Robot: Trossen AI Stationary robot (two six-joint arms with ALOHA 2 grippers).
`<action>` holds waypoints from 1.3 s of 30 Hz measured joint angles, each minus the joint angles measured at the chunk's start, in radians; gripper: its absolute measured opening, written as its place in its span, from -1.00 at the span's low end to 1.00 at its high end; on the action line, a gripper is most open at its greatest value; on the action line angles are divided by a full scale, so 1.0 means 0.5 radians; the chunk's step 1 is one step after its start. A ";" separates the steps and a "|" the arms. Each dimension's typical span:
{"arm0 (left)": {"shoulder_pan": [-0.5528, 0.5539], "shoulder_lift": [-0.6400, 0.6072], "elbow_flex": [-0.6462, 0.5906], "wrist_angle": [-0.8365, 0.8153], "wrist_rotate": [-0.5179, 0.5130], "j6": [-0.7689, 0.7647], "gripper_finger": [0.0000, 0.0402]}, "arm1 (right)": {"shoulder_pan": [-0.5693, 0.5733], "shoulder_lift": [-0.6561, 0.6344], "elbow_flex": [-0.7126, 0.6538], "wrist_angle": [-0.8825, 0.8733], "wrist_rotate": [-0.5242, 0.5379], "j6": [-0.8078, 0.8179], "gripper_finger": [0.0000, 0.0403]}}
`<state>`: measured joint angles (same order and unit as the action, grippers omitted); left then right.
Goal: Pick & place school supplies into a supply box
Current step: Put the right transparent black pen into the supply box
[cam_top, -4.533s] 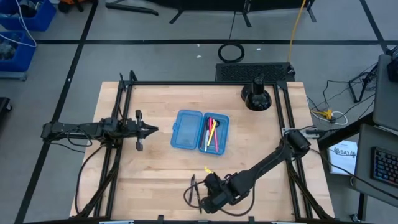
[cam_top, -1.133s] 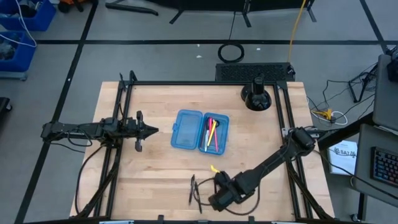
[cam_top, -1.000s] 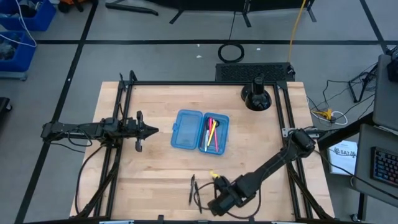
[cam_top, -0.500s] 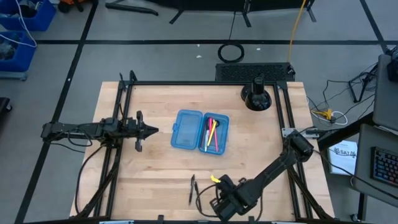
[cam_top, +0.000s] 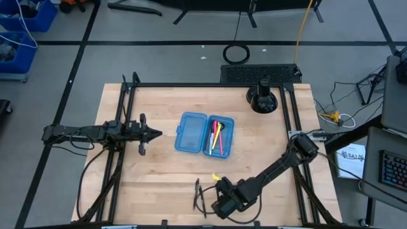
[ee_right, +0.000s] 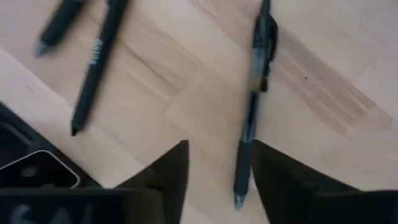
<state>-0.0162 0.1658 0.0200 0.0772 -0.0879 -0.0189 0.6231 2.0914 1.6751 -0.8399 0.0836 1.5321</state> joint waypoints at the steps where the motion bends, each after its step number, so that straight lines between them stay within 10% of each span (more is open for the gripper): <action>1: 0.000 0.000 0.000 0.000 -0.001 0.017 -0.85 | -0.006 0.000 -0.012 -0.016 -0.024 -0.001 -0.16; 12: 0.000 -0.001 -0.001 -0.056 -0.112 0.048 -0.85 | -0.018 -0.014 -0.353 0.233 -0.167 -0.003 0.03; 39: 0.000 -0.001 -0.001 -0.074 -0.142 0.046 -0.85 | -0.080 0.080 -0.627 0.093 -0.463 -0.201 -0.46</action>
<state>-0.0162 0.1654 0.0196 0.0401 -0.1592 0.0040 0.5830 2.1315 1.3617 -0.7936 -0.1482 1.4314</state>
